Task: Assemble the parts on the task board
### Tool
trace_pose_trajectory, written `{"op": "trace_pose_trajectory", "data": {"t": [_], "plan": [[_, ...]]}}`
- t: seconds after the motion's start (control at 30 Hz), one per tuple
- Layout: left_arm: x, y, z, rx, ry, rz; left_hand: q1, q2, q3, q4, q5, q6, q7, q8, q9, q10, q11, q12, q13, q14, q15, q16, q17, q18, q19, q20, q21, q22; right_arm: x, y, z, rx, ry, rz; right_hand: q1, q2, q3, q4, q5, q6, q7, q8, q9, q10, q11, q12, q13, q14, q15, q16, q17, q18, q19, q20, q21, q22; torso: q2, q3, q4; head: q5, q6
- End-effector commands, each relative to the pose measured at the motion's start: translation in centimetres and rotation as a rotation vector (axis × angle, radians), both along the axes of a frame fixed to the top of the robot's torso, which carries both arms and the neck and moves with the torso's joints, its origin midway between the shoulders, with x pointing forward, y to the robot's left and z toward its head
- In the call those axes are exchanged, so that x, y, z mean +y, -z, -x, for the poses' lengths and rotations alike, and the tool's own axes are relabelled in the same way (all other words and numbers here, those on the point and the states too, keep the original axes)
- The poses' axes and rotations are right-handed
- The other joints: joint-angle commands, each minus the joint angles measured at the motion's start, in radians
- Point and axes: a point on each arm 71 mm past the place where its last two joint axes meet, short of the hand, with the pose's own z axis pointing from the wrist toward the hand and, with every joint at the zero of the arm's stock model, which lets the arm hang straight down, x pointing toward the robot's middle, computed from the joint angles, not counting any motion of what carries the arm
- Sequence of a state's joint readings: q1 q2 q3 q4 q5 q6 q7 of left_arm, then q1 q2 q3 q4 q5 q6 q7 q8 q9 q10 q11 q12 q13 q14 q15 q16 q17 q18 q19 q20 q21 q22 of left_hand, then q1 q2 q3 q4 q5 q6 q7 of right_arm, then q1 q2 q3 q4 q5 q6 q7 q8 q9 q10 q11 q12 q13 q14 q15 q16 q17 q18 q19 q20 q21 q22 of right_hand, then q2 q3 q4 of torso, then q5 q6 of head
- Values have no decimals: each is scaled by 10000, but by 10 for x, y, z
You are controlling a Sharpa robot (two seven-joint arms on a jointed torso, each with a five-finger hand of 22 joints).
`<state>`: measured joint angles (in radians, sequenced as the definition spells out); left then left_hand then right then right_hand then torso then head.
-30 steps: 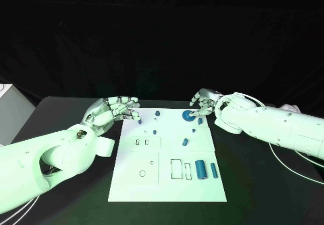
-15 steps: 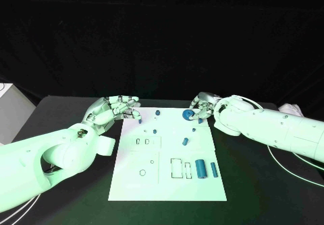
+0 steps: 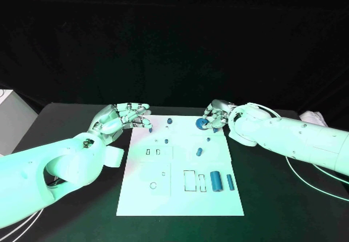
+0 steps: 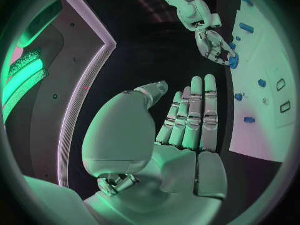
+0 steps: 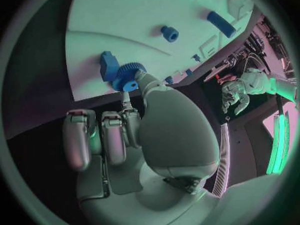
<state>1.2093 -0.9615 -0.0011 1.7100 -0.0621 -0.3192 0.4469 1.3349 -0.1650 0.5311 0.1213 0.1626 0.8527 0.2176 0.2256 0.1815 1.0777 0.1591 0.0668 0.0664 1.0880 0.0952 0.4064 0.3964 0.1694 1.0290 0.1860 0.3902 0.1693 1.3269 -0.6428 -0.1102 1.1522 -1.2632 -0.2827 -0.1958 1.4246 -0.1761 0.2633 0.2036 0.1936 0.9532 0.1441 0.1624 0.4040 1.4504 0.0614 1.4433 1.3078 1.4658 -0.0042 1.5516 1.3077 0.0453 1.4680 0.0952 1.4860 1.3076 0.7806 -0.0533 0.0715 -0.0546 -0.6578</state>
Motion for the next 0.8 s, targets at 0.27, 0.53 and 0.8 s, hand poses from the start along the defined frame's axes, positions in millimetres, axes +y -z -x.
{"op": "trace_pose_trajectory", "data": {"t": [0.27,0.53,0.8], "plan": [[-2,-1,0,-16,225,98,-25,45,-14,-29,-43,28,74,-52,14,-12,23,-29,-2,-94,8,46,9,92,-66,16,33,10,1,1,0,-109,-33,74,57,175,722,23,55,442,-187,237,31,135,-165,120,1526,966,-222,50,2270,-184,576,-164,66,1586,8,7,-8,-10,-9],[-2,0,0,-5,226,92,-25,45,-14,-29,-43,28,74,-52,14,-12,23,-29,-2,-94,8,46,9,92,-66,16,33,10,5,-4,2,-898,-47,277,-44,113,855,39,68,480,-193,264,29,163,-179,139,1549,968,-238,53,2277,-198,598,-189,104,1640,2,9,-11,-12,0],[-1,0,-1,4,211,82,-25,45,-14,-29,-43,28,74,-52,14,-12,23,-29,-2,-94,8,46,9,92,-66,16,33,10,26,-16,15,-2328,-576,159,-162,9,1112,17,323,552,-207,319,32,267,-195,229,1640,978,-253,69,2320,-215,630,-209,156,1713,-3,4,-5,19,37]]}}
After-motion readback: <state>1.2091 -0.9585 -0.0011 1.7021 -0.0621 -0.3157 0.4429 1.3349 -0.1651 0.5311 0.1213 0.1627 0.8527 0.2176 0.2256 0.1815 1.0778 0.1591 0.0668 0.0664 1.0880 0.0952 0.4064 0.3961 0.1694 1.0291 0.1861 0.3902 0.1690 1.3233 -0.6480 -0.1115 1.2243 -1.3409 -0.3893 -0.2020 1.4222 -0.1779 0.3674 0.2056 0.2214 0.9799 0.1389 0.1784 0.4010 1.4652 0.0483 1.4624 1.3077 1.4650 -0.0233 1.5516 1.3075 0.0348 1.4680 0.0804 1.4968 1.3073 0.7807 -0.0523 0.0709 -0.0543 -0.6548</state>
